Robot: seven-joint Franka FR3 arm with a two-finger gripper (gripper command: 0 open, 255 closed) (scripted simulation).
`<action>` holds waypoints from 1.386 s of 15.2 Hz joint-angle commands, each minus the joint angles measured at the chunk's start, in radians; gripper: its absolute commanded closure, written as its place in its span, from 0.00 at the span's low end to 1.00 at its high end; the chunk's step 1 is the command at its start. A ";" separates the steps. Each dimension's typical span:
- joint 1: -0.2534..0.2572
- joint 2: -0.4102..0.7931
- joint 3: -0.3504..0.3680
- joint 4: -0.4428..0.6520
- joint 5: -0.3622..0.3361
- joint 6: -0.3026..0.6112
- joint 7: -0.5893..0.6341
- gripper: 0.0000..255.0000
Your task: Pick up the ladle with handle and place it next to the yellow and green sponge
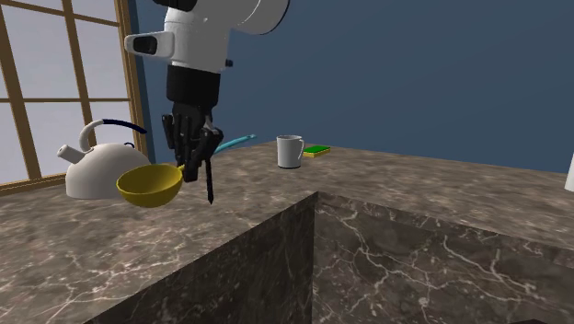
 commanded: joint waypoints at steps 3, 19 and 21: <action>0.006 -0.024 -0.006 0.032 -0.027 -0.048 0.020 1.00; -0.188 -0.057 -0.150 0.008 0.013 -0.091 -0.337 1.00; -0.223 -0.037 -0.166 0.025 0.040 -0.105 -0.398 1.00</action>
